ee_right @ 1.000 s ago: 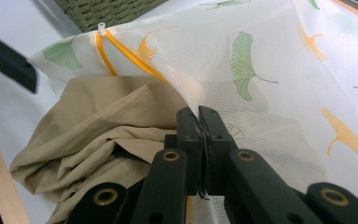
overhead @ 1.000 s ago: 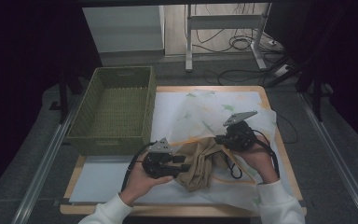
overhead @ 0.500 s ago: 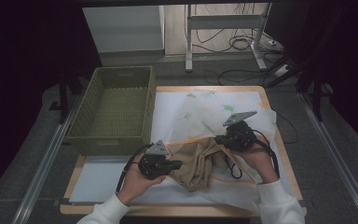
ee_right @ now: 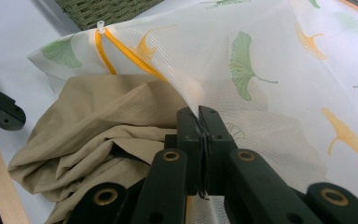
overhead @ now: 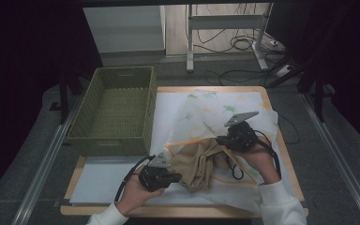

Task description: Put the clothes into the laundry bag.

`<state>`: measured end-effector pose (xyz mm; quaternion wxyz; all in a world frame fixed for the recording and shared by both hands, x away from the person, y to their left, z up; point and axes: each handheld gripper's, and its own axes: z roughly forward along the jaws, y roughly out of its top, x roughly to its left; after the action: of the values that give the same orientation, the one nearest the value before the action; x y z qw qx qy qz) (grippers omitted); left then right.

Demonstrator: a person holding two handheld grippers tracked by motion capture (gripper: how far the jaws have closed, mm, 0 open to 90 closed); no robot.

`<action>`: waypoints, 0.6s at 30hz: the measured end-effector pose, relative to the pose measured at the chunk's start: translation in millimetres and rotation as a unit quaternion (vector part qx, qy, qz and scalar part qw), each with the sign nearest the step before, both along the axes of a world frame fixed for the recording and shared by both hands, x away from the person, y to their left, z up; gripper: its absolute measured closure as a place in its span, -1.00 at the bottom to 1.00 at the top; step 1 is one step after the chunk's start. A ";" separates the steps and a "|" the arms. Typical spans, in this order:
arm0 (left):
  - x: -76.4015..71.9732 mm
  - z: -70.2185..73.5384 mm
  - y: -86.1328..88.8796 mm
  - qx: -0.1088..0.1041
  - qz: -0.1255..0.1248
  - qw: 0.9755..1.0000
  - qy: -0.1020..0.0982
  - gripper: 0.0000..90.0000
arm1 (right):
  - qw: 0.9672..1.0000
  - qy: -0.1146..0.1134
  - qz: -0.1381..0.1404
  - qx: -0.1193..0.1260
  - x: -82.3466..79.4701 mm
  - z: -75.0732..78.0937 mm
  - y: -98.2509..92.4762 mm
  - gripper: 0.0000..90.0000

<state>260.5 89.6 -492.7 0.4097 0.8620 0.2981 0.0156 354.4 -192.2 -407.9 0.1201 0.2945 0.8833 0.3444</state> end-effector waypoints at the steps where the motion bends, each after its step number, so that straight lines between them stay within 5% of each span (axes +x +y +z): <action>1: -0.1 -0.3 -1.0 0.001 -0.001 1.000 0.001 1.00 | 1.000 0.001 -0.001 0.000 -0.2 -0.1 -0.1 0.93; 18: 1.5 -7.0 -12.9 0.008 -0.037 0.999 0.016 1.00 | 1.000 0.000 -0.001 -0.002 -1.0 -0.1 0.4 0.93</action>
<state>262.0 76.7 -499.7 0.3981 0.8759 0.2725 -0.0103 353.4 -191.8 -408.0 0.1212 0.2954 0.8837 0.3422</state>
